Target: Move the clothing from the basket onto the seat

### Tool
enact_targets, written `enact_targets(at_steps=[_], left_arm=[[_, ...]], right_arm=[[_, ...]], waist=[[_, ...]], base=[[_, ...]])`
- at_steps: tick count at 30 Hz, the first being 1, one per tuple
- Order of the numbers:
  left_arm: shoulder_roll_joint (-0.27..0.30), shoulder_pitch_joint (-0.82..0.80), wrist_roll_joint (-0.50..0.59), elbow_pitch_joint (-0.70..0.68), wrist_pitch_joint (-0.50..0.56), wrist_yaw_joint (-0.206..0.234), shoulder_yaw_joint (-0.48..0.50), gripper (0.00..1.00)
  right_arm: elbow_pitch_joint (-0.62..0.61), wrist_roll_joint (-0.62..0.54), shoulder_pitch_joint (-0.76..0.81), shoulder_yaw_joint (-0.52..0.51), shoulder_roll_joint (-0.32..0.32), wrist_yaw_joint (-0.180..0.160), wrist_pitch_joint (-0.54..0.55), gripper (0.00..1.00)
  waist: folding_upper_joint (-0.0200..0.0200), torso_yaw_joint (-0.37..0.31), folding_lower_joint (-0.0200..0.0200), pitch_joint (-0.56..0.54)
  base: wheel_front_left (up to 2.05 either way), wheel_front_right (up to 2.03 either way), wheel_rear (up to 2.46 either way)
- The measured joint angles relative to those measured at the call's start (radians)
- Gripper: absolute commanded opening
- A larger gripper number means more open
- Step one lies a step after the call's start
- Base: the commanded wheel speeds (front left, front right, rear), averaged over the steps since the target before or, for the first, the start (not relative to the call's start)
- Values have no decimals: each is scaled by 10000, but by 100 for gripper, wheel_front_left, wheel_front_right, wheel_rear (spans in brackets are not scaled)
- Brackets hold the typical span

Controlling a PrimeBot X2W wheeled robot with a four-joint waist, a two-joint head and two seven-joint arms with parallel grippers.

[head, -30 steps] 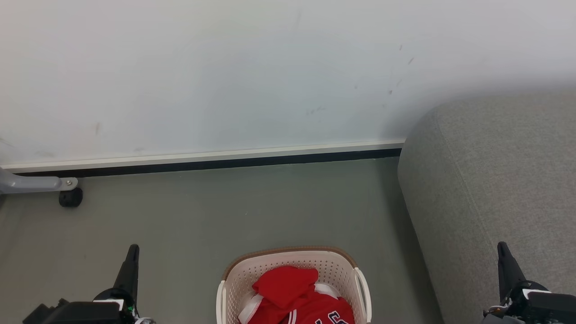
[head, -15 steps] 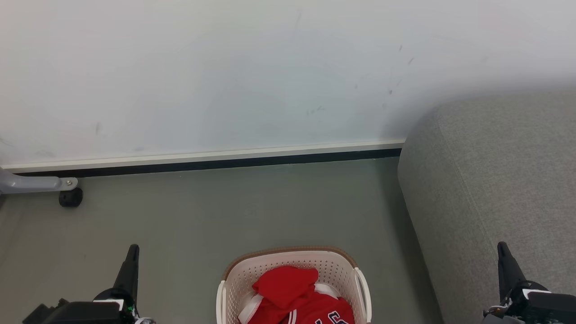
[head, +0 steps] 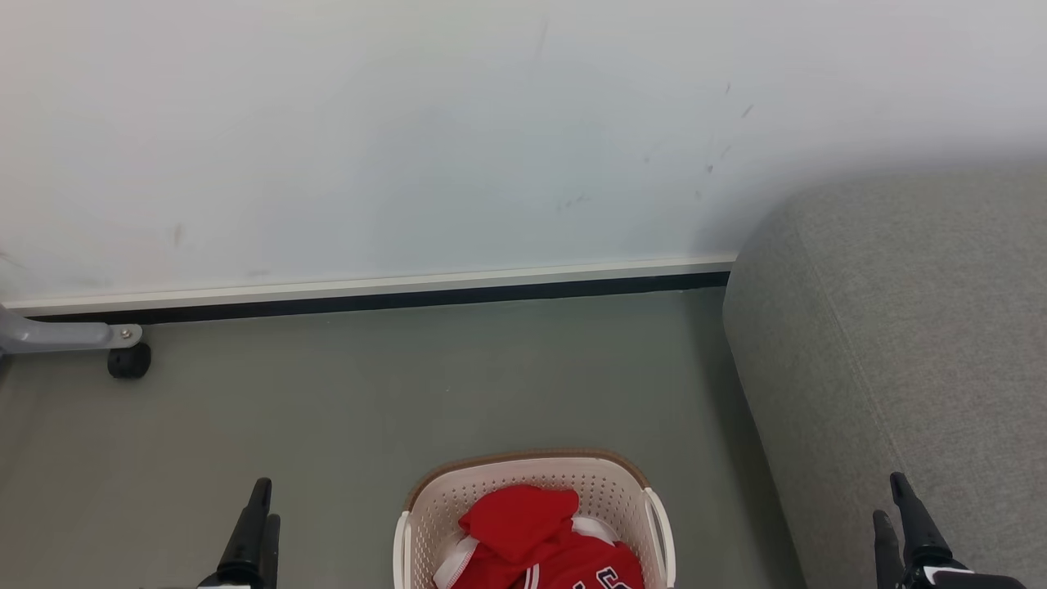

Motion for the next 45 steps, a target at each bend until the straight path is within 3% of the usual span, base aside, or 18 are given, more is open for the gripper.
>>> enact_targets(at_steps=[9,23,45], left_arm=[[4,53,466,-326,-357,209,-213,100],[15,81,2038,-1083,-865,702,-721,100],[385,105,6550,-1852,-1655,1227,-1797,100]], right_arm=[[-247,-253,74,211,-4,-94,-322,100],[-1032,-1732,250,658,-17,-640,-844,100],[-1814,-5837,367,1933,-357,-1229,-1641,100]], waist=[[0,22,0,-129],[0,36,0,-268],[-1,77,0,-420]], base=[[0,0,0],[0,0,0],[0,0,0]])
